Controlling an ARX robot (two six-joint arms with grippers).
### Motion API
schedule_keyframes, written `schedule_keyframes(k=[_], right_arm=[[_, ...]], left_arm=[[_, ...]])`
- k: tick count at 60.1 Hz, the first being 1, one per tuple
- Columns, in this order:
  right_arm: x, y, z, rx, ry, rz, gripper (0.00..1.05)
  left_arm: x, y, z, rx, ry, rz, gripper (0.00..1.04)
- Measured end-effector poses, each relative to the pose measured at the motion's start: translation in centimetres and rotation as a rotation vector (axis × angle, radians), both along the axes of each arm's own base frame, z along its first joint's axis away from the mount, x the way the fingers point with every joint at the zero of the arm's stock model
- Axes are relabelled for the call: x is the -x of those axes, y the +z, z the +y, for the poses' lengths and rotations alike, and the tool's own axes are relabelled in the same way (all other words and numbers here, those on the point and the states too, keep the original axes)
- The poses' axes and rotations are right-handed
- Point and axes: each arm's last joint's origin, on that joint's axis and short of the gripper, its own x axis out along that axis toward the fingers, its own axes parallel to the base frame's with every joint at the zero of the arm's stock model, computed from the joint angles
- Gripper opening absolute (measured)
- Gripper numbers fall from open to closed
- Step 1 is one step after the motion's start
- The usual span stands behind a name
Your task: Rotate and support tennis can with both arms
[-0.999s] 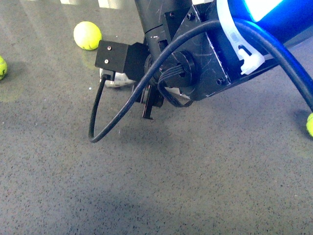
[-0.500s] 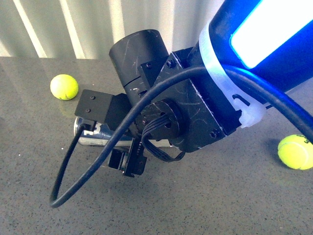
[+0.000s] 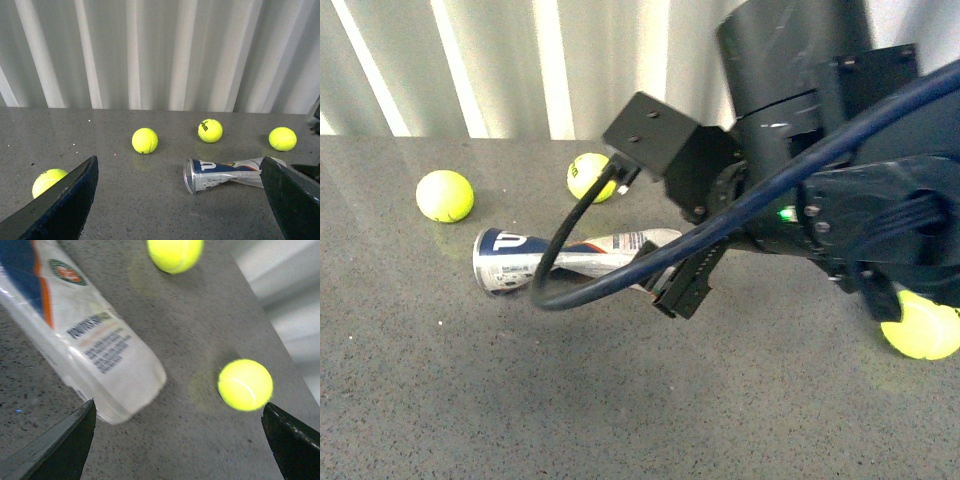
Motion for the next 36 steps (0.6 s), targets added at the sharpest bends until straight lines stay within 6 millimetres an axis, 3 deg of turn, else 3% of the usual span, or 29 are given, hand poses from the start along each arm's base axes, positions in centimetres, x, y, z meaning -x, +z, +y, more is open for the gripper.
schedule_keyframes(k=[8,18,26,36], right_arm=[[0.3,1.8,-3.7,-0.072,-0.164,-0.049,0.97],[2.2,5.0,-10.4,-0.201,-0.458,-0.154,0.97],[5.7,8.2,-15.1,-0.277,-0.665,-0.324,0.97],[11.9,11.3,-16.8,-0.346,-0.728,-0.517,0.97]], left_arm=[[0.0,0.0,0.0,0.000,0.000,0.000,0.98],[0.0,0.0,0.0,0.000,0.000,0.000,0.98],[0.0,0.0,0.0,0.000,0.000,0.000,0.98],[0.0,0.0,0.0,0.000,0.000,0.000,0.98]])
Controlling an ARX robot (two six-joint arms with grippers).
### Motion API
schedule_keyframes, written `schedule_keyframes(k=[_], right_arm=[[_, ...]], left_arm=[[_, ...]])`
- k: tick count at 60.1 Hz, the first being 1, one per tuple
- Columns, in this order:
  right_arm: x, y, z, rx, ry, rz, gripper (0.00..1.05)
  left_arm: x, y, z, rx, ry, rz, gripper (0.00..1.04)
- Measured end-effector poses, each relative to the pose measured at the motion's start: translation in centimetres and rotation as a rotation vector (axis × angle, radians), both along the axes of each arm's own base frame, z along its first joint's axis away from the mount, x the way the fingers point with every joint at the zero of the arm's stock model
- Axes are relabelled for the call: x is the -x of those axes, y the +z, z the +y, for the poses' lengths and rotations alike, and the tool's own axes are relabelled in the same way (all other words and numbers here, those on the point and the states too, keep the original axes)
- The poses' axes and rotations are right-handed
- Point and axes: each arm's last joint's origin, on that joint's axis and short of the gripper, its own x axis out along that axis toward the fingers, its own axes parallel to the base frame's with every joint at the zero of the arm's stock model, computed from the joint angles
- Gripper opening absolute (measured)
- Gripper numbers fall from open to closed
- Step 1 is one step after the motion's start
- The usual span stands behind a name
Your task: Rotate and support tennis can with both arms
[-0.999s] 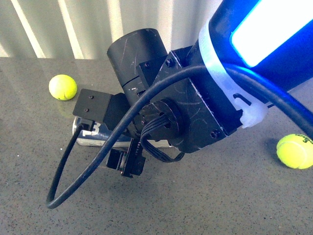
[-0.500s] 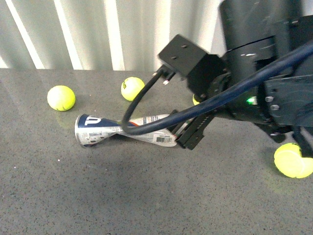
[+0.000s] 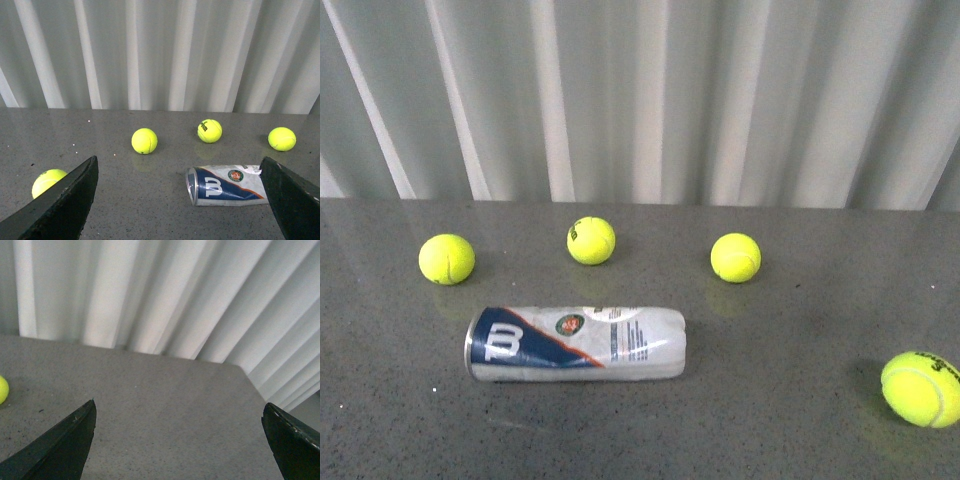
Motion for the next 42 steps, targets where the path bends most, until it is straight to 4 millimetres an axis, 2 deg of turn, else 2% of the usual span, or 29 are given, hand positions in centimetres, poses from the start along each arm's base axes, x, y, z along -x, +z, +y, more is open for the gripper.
schedule_keyframes(k=[10,20,25,28,36,42], right_arm=[[6.6,1.4,0.1,0.003,-0.013,-0.135,0.97],[11.9,1.7,0.7,-0.052,0.029,-0.253,0.97],[12.4,1.5,0.9,-0.115,0.180,-0.211,0.88],[12.4,0.1,1.1,-0.189,0.273,-0.134,0.77],[12.3,-3.1,0.9,-0.283,0.301,-0.098,0.51],[12.3,-3.9,0.5,-0.301,0.292,-0.104,0.35]], left_arm=[[0.0,0.0,0.0,0.000,0.000,0.000,0.98],[0.0,0.0,0.0,0.000,0.000,0.000,0.98],[0.0,0.0,0.0,0.000,0.000,-0.001,0.98],[0.0,0.0,0.0,0.000,-0.002,0.000,0.98],[0.0,0.0,0.0,0.000,0.000,0.000,0.98],[0.0,0.0,0.0,0.000,0.000,0.000,0.98]])
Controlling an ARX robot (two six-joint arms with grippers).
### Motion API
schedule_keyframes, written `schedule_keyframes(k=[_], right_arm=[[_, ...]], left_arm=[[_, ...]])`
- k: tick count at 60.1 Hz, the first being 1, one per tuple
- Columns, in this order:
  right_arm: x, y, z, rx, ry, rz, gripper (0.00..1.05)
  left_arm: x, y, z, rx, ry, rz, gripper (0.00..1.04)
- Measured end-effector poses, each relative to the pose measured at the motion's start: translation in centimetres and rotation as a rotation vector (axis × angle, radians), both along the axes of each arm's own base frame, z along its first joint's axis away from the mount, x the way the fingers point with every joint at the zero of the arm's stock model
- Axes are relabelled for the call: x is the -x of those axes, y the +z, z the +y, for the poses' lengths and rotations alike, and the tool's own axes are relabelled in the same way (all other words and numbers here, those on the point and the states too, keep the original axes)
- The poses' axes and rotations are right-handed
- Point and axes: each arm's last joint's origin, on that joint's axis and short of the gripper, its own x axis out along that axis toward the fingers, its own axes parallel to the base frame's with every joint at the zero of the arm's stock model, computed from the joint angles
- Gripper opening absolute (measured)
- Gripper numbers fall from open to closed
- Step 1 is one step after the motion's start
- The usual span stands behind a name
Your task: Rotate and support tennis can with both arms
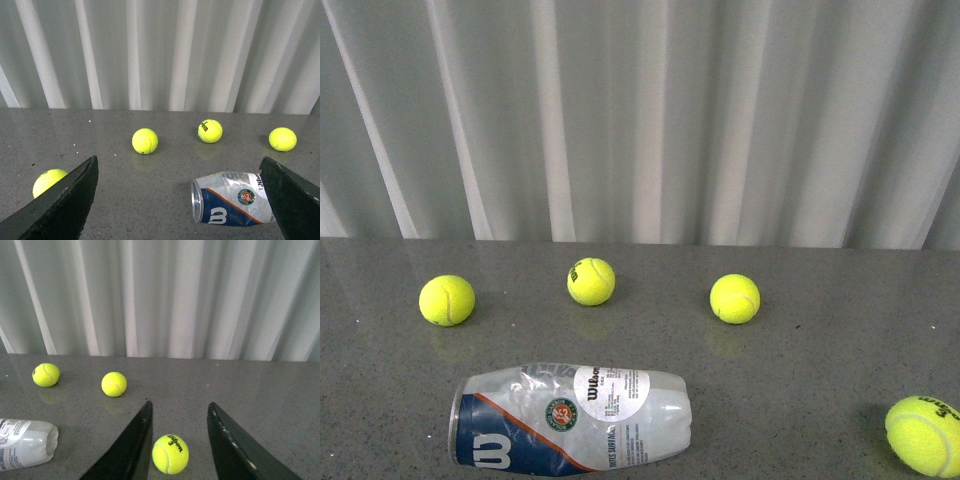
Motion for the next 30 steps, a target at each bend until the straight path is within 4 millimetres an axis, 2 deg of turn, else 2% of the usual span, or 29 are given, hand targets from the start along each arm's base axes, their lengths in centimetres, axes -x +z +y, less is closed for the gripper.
schedule_keyframes(k=[6,9,30], right_arm=[[0.0,-0.3,-1.0,-0.010,0.017,-0.011,0.11],[0.0,-0.4,-1.2,-0.011,-0.008,-0.012,0.03],[0.0,-2.0,-1.3,-0.016,-0.008,-0.007,0.03]], left_arm=[[0.0,0.0,0.0,0.000,-0.002,0.000,0.98],[0.0,0.0,0.0,0.000,0.002,0.000,0.98],[0.0,0.0,0.0,0.000,0.001,0.000,0.98]])
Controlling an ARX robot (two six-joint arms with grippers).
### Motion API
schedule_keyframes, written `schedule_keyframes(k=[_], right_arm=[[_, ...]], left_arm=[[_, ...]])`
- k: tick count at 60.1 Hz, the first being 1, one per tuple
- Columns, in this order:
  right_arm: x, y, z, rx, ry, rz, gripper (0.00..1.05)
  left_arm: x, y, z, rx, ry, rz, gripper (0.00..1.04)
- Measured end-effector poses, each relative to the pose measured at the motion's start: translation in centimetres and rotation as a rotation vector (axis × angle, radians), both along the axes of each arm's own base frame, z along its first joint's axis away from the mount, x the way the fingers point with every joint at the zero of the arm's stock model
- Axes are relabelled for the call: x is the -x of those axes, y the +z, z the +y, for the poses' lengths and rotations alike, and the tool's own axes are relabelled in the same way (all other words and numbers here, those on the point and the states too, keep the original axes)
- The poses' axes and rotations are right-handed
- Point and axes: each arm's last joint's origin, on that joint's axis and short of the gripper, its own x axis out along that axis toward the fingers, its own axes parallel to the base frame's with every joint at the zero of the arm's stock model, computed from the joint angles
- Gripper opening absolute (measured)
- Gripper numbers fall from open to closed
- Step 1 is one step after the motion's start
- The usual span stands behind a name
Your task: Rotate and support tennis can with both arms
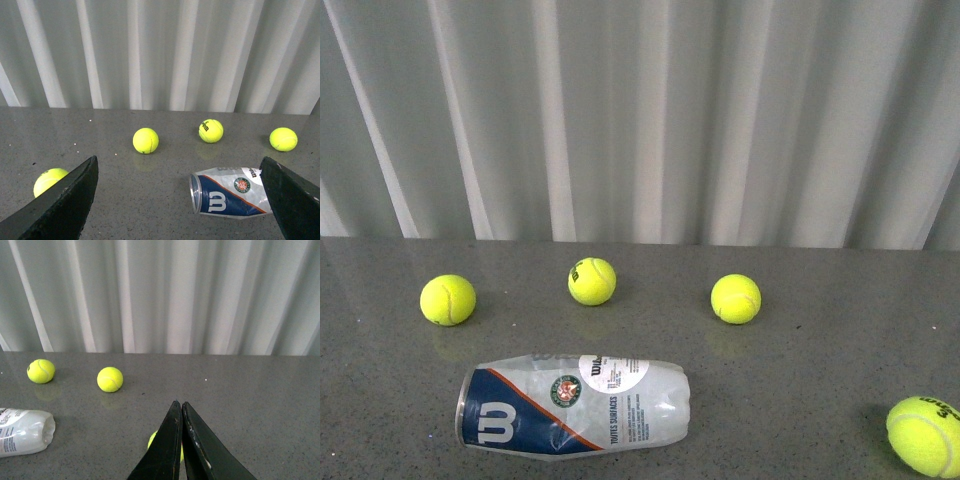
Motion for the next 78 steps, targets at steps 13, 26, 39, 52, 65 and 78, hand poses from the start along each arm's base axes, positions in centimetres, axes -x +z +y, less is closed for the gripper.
schedule_keyframes(k=[13,26,39,52,65,78], right_arm=[[0.0,0.0,0.0,0.000,-0.001,-0.003,0.03],[0.0,0.0,0.0,0.000,-0.001,-0.003,0.07],[0.0,0.0,0.0,0.000,-0.001,-0.003,0.47],[0.0,0.0,0.0,0.000,0.000,-0.003,0.89],[0.0,0.0,0.0,-0.001,0.000,-0.003,0.97],[0.0,0.0,0.0,-0.001,0.000,-0.003,0.98]], left_arm=[[0.0,0.0,0.0,0.000,0.000,0.000,0.98],[0.0,0.0,0.0,0.000,-0.001,0.000,0.98],[0.0,0.0,0.0,0.000,0.000,0.000,0.98],[0.0,0.0,0.0,0.001,0.002,0.003,0.98],[-2.2,2.4,-0.2,0.020,0.027,0.434,0.98],[-13.7,7.3,-0.2,0.033,-0.019,0.296,0.98]])
